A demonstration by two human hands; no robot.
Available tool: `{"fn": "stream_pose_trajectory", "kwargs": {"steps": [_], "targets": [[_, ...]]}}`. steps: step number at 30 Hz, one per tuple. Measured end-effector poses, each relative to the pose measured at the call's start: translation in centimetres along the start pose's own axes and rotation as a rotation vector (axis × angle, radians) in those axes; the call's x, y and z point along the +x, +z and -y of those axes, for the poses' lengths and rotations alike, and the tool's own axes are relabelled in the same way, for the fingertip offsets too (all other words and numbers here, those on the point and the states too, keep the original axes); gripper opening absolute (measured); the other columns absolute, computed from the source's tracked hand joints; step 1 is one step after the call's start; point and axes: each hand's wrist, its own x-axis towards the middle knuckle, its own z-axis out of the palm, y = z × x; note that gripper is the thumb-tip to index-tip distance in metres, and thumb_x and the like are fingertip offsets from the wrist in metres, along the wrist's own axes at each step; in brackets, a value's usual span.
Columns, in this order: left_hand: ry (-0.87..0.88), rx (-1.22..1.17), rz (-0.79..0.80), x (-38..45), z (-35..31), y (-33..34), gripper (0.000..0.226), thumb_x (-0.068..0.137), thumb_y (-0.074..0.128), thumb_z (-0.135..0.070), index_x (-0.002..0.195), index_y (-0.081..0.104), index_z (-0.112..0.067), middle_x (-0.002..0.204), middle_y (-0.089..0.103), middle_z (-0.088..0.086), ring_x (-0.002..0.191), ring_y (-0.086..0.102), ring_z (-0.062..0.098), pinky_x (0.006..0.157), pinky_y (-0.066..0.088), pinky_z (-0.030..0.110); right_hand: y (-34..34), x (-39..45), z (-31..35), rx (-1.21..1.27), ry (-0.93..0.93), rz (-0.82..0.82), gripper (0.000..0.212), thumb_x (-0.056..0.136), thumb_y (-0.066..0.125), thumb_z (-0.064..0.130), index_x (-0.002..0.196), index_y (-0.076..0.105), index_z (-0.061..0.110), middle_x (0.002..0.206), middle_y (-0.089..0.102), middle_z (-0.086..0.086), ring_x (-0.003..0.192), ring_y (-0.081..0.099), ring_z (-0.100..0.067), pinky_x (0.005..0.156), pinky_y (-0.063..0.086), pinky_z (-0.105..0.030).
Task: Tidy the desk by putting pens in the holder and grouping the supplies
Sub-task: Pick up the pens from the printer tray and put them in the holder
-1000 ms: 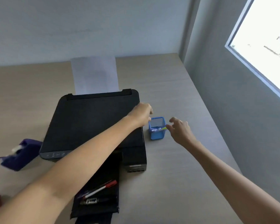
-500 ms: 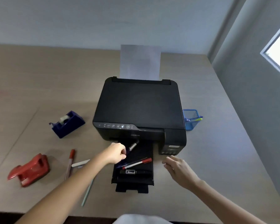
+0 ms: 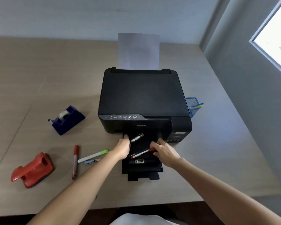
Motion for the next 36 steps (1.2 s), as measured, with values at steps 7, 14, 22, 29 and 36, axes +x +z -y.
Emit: {"fn": "stream_pose_trajectory", "kwargs": {"steps": [7,14,22,29,36], "targets": [[0.095,-0.146,0.064,-1.7,1.4,0.0,0.031,0.095,0.046,-0.009,0.124,0.038,0.001,0.095,0.056,0.017,0.080,0.053,0.029,0.068,0.040,0.035,0.0,0.4,-0.2,-0.158,-0.004,0.012,0.017,0.094,0.052,0.020,0.108,0.052,0.011,0.114,0.052,-0.013,0.105,0.049,-0.032,0.089,0.044,-0.043],[0.193,0.005,0.109,-1.3,0.2,0.0,0.053,0.086,0.066,-0.016,0.132,0.043,-0.005,0.131,0.049,0.016,0.120,0.054,0.033,0.097,0.046,0.038,1.0,-3.6,-0.5,-0.029,0.028,-0.016,0.017,0.098,0.044,0.022,0.110,0.050,0.013,0.109,0.056,-0.010,0.099,0.052,-0.031,0.084,0.047,-0.041],[0.184,0.245,0.026,-1.0,-0.7,0.5,0.033,0.097,0.052,-0.018,0.127,0.052,-0.006,0.130,0.047,0.013,0.113,0.058,0.031,0.084,0.049,0.037,3.0,-4.4,0.5,-0.069,0.042,0.003,0.034,0.093,0.050,0.036,0.117,0.045,0.013,0.111,0.050,-0.011,0.101,0.049,-0.030,0.088,0.047,-0.040],[0.212,0.390,0.100,-2.2,-0.8,-1.2,0.026,0.099,0.042,-0.016,0.122,0.045,-0.004,0.121,0.057,0.016,0.117,0.055,0.033,0.093,0.046,0.042,2.5,-4.3,-0.8,-0.145,-0.040,0.006,0.028,0.097,0.044,0.026,0.116,0.046,0.005,0.113,0.052,-0.014,0.102,0.051,-0.031,0.087,0.046,-0.039],[0.198,0.255,0.353,-4.8,-3.3,-7.0,0.018,0.101,0.035,-0.027,0.088,0.032,-0.015,0.074,0.046,0.000,0.062,0.041,0.015,0.058,0.032,0.030,-0.3,-7.7,-6.8,0.066,0.000,0.047,0.020,0.101,0.034,0.028,0.102,0.042,0.010,0.096,0.059,-0.010,0.085,0.049,-0.026,0.072,0.040,-0.035]]}}
